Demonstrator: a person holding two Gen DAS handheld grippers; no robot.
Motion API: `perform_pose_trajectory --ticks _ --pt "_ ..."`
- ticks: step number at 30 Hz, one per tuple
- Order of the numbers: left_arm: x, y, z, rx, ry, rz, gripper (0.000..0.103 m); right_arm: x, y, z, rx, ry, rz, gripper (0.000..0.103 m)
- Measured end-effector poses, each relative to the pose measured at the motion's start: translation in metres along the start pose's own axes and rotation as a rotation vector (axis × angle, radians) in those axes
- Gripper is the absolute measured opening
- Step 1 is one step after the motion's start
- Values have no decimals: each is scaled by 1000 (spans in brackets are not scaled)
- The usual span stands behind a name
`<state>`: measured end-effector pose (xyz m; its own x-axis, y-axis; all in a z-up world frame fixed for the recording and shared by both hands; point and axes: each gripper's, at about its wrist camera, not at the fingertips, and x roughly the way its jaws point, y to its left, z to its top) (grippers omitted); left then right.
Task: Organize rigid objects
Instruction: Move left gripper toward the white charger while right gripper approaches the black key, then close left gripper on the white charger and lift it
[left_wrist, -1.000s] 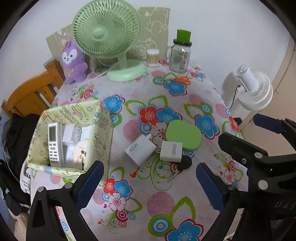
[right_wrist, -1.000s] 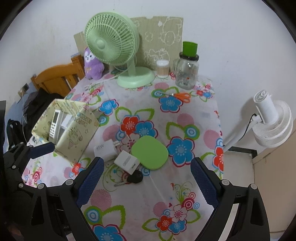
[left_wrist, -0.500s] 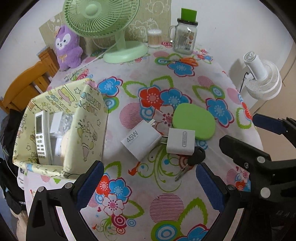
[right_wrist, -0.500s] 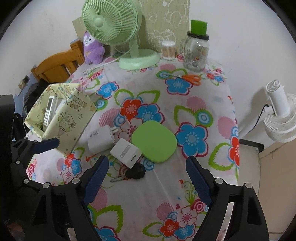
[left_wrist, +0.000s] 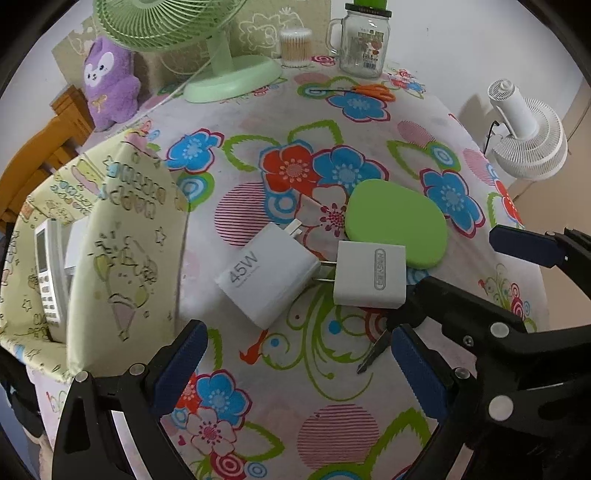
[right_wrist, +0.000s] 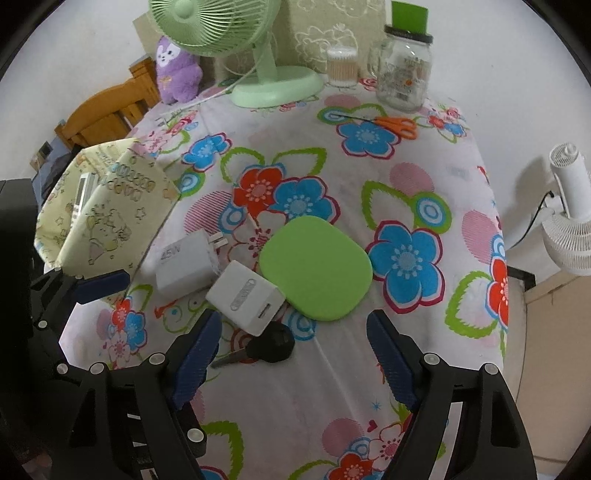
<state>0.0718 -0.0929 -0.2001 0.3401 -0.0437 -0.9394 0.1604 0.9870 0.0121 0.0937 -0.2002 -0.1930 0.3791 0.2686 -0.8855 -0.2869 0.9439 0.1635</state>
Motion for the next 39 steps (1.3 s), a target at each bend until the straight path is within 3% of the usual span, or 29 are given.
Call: perform_pose_trajectory --ticks 7,20,23,26,39 --pt "11 -11 3 0 18 -36 98 13 -18 -4 68 35 -41 79" --pt "15 -23 6 -15 24 -4 96 22 -42 -9 134 56 -56 79" --pt "14 -25 4 -41 38 -31 88 24 -45 -10 139 62 -51 79" --pt "17 -28 3 -75 52 -67 88 27 -48 -10 141 69 -47 79" --pt "32 -42 24 63 -18 -18 87 28 -70 -8 216 64 -51 79"
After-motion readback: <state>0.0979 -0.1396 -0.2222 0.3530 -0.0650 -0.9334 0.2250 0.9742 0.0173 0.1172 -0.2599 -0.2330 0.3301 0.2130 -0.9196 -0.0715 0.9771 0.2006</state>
